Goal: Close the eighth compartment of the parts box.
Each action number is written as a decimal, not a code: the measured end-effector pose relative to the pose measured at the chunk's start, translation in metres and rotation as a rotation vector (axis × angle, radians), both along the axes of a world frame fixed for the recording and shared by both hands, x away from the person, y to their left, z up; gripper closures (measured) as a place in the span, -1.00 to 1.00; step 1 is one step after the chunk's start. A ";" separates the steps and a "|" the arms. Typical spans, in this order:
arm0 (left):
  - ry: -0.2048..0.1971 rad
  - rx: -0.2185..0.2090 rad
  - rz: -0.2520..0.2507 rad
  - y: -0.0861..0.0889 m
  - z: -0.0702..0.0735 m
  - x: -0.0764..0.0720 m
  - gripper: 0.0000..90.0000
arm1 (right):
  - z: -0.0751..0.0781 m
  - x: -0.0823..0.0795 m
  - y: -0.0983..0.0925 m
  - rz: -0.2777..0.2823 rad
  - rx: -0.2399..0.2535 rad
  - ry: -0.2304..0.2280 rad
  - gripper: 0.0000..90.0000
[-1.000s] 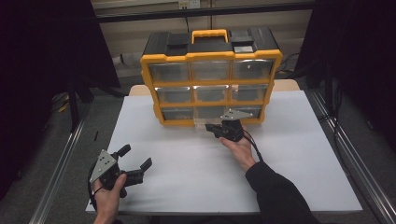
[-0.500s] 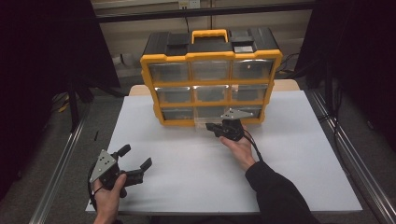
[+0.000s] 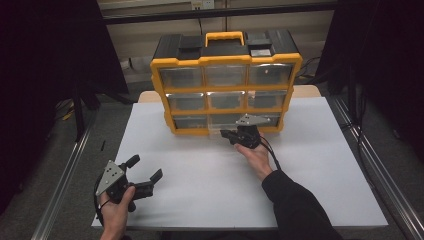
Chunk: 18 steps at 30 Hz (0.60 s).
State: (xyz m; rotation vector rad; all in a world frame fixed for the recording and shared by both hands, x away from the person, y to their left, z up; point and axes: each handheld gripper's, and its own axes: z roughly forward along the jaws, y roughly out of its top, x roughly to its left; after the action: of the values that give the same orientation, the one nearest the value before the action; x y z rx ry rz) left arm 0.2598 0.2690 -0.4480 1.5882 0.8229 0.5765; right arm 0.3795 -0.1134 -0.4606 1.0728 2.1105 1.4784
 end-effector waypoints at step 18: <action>0.003 -0.007 0.006 0.000 0.000 -0.001 -0.94 | -0.001 0.004 -0.001 -0.012 0.006 0.003 1.00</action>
State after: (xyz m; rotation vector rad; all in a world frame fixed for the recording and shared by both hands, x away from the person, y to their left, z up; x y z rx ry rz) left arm 0.2592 0.2688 -0.4479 1.5812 0.8312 0.5756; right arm 0.3833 -0.1140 -0.4612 1.0892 2.0991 1.4790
